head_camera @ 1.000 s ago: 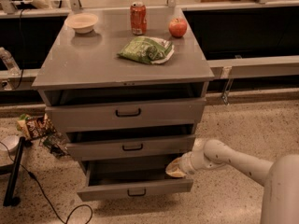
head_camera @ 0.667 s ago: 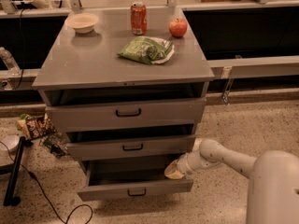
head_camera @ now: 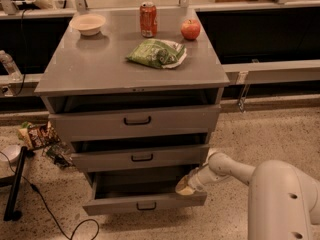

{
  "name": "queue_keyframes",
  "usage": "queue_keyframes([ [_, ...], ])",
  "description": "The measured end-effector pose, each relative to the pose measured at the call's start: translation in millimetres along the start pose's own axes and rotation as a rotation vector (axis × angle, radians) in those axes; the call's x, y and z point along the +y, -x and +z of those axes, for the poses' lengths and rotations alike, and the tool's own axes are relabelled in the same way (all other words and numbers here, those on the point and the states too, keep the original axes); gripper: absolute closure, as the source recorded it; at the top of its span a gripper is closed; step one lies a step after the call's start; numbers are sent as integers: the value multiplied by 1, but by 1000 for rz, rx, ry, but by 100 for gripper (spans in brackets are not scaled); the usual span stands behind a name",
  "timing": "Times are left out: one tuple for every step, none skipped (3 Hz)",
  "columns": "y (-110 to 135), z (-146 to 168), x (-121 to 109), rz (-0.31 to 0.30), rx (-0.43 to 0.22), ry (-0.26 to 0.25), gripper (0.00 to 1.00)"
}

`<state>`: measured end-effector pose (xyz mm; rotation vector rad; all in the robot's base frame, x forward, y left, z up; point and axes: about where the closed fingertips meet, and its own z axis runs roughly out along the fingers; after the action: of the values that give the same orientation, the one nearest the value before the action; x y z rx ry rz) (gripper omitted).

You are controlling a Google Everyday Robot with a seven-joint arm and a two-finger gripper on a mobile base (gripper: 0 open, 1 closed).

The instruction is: Open bottom drawer

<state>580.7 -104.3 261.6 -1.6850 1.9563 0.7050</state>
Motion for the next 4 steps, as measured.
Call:
queue_keyframes([
  [-5,17,-13,-15,9,-33,100],
  [-7,29,-29,-28,10,-84,100],
  [-7,41,-47,-57,-3,-119,100],
  [-12,50,-63,-101,-4,-149,100],
])
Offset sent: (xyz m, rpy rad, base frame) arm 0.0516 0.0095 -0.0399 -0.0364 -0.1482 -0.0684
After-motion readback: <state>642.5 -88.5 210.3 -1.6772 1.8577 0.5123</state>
